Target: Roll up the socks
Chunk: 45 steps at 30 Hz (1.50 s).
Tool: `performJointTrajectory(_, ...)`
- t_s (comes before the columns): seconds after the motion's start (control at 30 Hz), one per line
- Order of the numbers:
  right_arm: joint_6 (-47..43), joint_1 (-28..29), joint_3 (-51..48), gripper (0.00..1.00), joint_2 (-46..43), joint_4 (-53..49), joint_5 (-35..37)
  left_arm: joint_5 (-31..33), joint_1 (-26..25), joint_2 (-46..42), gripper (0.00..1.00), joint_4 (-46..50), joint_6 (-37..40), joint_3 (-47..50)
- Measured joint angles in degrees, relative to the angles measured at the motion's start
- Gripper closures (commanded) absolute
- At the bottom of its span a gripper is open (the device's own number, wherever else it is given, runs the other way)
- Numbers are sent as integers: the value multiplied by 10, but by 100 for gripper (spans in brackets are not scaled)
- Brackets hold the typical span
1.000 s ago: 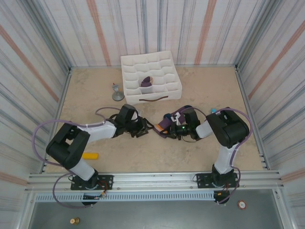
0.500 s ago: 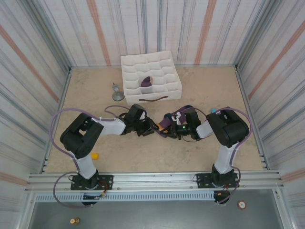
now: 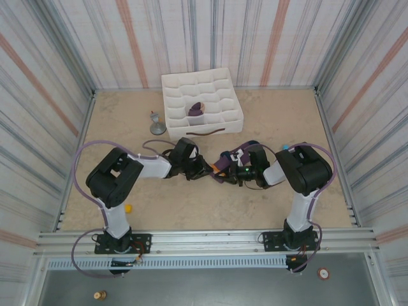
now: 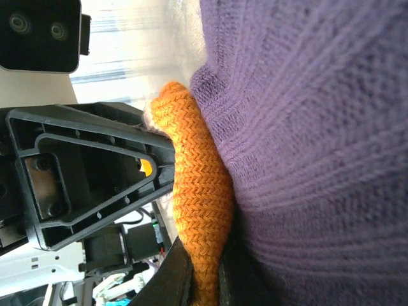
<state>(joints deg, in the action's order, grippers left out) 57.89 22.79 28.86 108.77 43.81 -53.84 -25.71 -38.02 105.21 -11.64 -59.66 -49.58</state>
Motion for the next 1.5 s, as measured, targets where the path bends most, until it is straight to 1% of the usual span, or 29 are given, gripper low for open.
performJointTrajectory(0.07, 1, 0, 0, 96, 0, 0, 0, 1, 0, 3, 94, 5, 0, -7)
performJointTrajectory(0.17, 1, 0, 0, 92, -2, -2, 4, 2, 0, 5, 100, 20, 4, -17)
performJointTrajectory(0.33, -17, -1, 2, 73, -21, -38, 22, 3, 1, 8, 100, 53, 20, -37)
performJointTrajectory(0.4, -25, -5, 4, 64, -30, -56, 19, 5, 4, 8, 100, 70, 30, -44)
performJointTrajectory(0.47, -33, -5, 10, 59, -48, -87, 21, 5, 9, 6, 100, 84, 40, -48)
performJointTrajectory(0.6, -72, -5, 30, 52, -95, -192, 47, 16, 27, -12, 100, 122, 61, -47)
performJointTrajectory(0.77, -140, -5, 76, 48, -119, -331, 79, 57, 66, -59, 100, 172, 89, -35)
performJointTrajectory(0.97, -200, -5, 132, 44, -118, -413, 106, 78, 96, -130, 100, 210, 110, 15)
performJointTrajectory(1.17, -216, -5, 191, 43, -72, -425, 111, 89, 99, -212, 100, 242, 113, 74)
performJointTrajectory(1.3, -224, 2, 218, 39, -43, -425, 115, 102, 98, -274, 100, 249, 94, 128)
performJointTrajectory(1.4, -239, 19, 228, 37, -41, -425, 133, 121, 92, -316, 100, 254, 71, 171)
performJointTrajectory(1.47, -257, 38, 228, 33, -47, -428, 151, 130, 84, -338, 100, 255, 56, 192)
performJointTrajectory(1.5, -268, 49, 227, 32, -54, -431, 164, 134, 80, -346, 100, 256, 50, 198)
